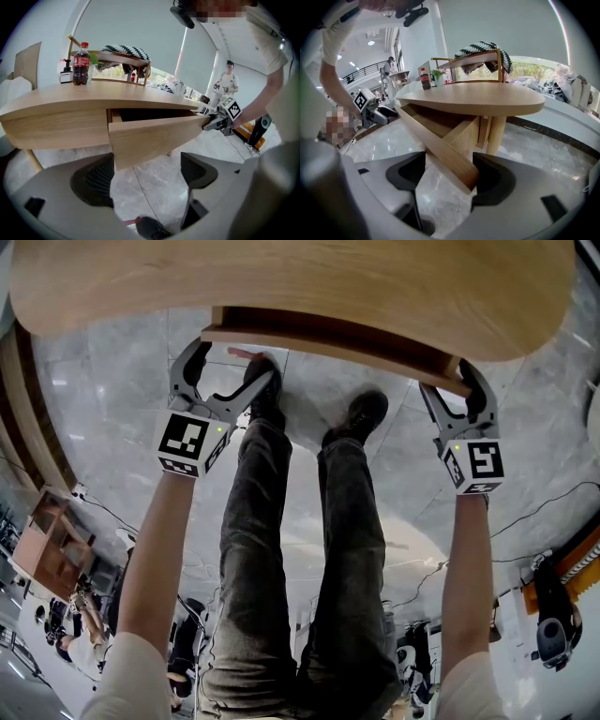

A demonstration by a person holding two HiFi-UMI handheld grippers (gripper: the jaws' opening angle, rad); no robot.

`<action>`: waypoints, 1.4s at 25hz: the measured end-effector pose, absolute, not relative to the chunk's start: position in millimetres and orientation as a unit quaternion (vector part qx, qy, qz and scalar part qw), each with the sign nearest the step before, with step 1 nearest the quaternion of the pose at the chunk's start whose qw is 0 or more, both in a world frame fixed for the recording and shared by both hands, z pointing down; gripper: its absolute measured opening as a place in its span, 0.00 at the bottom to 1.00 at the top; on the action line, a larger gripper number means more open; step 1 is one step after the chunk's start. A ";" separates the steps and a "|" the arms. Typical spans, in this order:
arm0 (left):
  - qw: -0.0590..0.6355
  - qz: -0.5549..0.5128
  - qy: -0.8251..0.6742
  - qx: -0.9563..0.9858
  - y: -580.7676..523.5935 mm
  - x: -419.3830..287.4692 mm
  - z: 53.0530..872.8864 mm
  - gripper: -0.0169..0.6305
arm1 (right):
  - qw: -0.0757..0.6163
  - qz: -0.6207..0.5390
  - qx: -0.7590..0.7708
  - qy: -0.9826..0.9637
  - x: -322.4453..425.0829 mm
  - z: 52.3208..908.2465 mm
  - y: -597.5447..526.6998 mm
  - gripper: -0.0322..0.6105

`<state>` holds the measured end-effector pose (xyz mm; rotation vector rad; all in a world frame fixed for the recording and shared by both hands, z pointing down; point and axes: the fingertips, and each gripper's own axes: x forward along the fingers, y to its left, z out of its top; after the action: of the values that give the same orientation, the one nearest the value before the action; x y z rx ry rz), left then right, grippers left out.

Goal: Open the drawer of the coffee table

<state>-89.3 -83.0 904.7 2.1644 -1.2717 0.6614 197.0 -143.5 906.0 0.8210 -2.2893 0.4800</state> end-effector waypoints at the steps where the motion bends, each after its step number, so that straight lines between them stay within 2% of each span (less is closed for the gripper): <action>1: 0.269 0.247 -0.471 0.803 -80.8 -88.8 904.6 0.70 | 0.326 0.183 0.313 -0.873 197.6 905.8 -141.4 0.55; 17: 0.300 0.216 -0.544 0.753 -79.9 -94.3 902.7 0.69 | 0.327 0.181 0.313 -0.873 199.2 904.6 -130.4 0.55; 22: 0.313 0.209 -0.577 0.725 -83.6 -101.9 903.5 0.58 | 0.325 0.181 0.312 -0.874 199.4 904.4 -130.6 0.55; 35: 0.307 0.211 -0.583 0.722 -85.1 -99.9 903.0 0.58 | 0.321 0.182 0.310 -0.876 201.1 903.2 -133.3 0.55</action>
<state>-99.9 -85.1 903.0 1.9093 -1.5423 0.5591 201.1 -133.3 903.2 0.8136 -2.3015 0.4769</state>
